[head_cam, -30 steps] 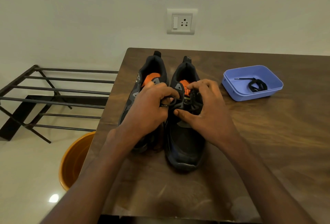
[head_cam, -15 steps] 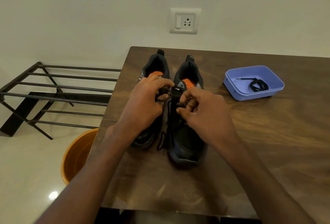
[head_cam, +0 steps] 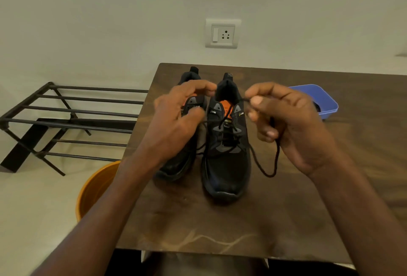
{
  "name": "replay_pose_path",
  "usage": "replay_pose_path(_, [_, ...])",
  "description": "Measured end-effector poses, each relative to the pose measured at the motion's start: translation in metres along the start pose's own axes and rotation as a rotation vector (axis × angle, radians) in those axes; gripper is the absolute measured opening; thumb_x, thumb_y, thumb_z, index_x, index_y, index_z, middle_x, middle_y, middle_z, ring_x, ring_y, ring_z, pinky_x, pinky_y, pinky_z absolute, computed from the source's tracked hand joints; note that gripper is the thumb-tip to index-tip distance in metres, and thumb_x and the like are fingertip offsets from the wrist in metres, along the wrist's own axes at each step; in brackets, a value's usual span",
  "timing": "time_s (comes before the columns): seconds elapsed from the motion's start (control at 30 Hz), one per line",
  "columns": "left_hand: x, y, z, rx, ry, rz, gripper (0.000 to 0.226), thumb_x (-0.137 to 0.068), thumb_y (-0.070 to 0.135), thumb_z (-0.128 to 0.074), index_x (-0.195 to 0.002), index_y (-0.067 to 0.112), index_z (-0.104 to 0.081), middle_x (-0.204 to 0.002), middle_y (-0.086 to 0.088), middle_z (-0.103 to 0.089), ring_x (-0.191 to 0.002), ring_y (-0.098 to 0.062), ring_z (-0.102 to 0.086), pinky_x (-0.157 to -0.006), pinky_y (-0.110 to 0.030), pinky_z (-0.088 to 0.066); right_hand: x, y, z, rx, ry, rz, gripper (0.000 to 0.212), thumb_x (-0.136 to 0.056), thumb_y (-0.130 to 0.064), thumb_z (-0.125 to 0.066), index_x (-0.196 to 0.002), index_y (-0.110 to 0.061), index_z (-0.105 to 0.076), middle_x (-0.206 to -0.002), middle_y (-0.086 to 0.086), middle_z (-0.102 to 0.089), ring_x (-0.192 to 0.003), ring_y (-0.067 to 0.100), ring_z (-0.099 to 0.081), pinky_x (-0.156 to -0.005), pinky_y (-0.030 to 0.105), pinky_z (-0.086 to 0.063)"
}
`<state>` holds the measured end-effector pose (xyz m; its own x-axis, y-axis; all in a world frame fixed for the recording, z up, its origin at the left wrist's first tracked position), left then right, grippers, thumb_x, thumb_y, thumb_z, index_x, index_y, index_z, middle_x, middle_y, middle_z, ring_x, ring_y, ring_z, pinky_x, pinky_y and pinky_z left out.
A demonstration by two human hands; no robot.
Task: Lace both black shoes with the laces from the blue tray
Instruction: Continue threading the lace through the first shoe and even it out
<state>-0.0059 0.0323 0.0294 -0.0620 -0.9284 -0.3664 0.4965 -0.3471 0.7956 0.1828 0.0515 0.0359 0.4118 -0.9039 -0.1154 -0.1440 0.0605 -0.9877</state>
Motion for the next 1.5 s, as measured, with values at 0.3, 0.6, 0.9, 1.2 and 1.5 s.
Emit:
replay_pose_path(0.3, [0.001, -0.003, -0.012, -0.096, -0.108, 0.087, 0.027, -0.104, 0.031, -0.056, -0.083, 0.030, -0.071, -0.075, 0.003, -0.070, -0.075, -0.023, -0.067, -0.078, -0.045, -0.057, -0.001, 0.001, 0.039, -0.206, 0.170, 0.014, 0.008, -0.095, -0.024, -0.064, -0.099, -0.017, -0.067, -0.072, -0.001, -0.056, -0.043, 0.007, -0.026, -0.039, 0.018, -0.023])
replay_pose_path(0.6, [0.003, 0.021, -0.037, 0.112, -0.231, -0.038, 0.035, -0.108, 0.030, -0.046, -0.129, 0.010, -0.064, -0.107, 0.005, -0.072, -0.102, -0.011, -0.070, -0.090, -0.024, -0.056, -0.002, 0.020, -0.007, 0.184, -0.080, -0.051, 0.025, -0.089, -0.026, -0.072, -0.103, -0.005, -0.075, -0.076, 0.014, -0.071, -0.047, 0.018, -0.034, -0.044, 0.025, -0.025])
replay_pose_path(0.9, [0.003, -0.006, -0.015, -0.328, -0.101, -0.059, 0.015, -0.099, 0.022, -0.062, -0.111, 0.024, -0.071, -0.098, 0.014, -0.068, -0.095, -0.002, -0.061, -0.086, -0.024, -0.053, 0.002, 0.034, 0.070, 0.124, 0.491, -0.100, 0.014, -0.094, -0.024, -0.073, -0.104, -0.015, -0.075, -0.073, 0.001, -0.071, -0.048, 0.008, -0.040, -0.047, 0.023, -0.033])
replay_pose_path(1.2, [0.005, 0.016, -0.043, 0.008, -0.163, -0.018, 0.016, -0.103, 0.021, -0.061, -0.116, 0.017, -0.070, -0.073, 0.005, -0.072, -0.071, -0.012, -0.071, -0.072, -0.019, -0.056, -0.008, 0.027, 0.011, 0.249, 0.203, 0.005, 0.016, -0.096, -0.009, -0.068, -0.104, 0.004, -0.070, -0.060, 0.003, -0.065, -0.040, 0.001, -0.052, -0.044, 0.008, -0.037])
replay_pose_path(1.5, [0.005, -0.001, -0.020, -0.181, -0.116, -0.011, 0.013, -0.099, 0.036, -0.062, -0.104, 0.027, -0.071, -0.089, 0.014, -0.068, -0.092, -0.006, -0.065, -0.079, -0.014, -0.049, -0.002, 0.040, 0.064, 0.291, 0.495, -0.096, 0.023, -0.090, -0.032, -0.077, -0.091, -0.010, -0.073, -0.055, -0.007, -0.059, -0.047, 0.001, -0.045, -0.045, 0.014, -0.037])
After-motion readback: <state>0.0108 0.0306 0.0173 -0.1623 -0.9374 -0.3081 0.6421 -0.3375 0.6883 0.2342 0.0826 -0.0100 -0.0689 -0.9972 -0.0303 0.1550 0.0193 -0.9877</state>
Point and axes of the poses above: each hand's wrist, its own x-axis away from the middle knuckle, its own z-axis out of the back of the hand, y = z × x, the point moved 9 cm from there along -x, towards the middle knuckle
